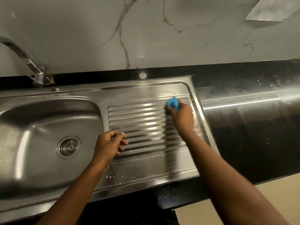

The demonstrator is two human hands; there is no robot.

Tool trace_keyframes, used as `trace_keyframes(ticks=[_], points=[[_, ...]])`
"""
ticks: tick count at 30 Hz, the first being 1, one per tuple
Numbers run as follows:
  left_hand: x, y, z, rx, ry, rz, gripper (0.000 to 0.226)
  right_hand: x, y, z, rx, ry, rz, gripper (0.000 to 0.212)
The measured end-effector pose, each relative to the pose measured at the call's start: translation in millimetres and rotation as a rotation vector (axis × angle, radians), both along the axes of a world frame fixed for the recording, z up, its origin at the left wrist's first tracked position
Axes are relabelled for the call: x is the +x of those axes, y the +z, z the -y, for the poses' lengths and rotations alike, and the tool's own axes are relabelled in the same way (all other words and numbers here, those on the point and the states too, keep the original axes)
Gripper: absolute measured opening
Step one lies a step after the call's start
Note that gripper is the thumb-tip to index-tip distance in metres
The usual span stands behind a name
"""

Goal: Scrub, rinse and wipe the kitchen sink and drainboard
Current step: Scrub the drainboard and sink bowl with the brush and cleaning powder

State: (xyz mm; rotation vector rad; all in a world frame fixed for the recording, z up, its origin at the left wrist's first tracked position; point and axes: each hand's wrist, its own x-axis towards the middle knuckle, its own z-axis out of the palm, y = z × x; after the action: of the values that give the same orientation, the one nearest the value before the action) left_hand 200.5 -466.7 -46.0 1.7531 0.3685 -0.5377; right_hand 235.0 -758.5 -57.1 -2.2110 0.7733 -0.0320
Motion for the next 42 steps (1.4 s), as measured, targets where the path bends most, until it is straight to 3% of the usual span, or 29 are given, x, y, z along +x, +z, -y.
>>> trace_keyframes(ticks=[2,5,9,15,20,26,33,37,42], points=[[2,1,2,0.003,0.0,0.006,0.019,6,-3,-43,-0.013,0.085,0.021,0.03],[5,3,4,0.009,-0.006,0.022,0.018,15,-8,-98,-0.02,0.26,0.031,0.052],[7,3,5,0.002,-0.004,0.026,0.017,16,-6,-97,-0.077,0.345,-0.03,0.06],[3,0,-7,-0.003,0.024,0.027,0.018,5,10,20,-0.122,0.116,-0.055,0.033],[-1,-2,-13,-0.019,0.035,0.025,0.019,19,12,61,-0.105,-0.094,-0.069,0.037],[-1,1,-15,-0.021,0.041,0.02,0.019,26,-3,-63,-0.004,0.121,0.0,0.023],[-2,3,-17,0.005,0.073,0.001,0.02,39,-4,-180,-0.117,0.441,-0.001,0.055],[0,0,-22,-0.01,0.089,0.006,0.017,36,2,-126,-0.089,0.391,-0.045,0.054],[-1,0,-27,-0.019,0.08,-0.001,0.018,19,13,-13,-0.101,0.147,-0.07,0.034]])
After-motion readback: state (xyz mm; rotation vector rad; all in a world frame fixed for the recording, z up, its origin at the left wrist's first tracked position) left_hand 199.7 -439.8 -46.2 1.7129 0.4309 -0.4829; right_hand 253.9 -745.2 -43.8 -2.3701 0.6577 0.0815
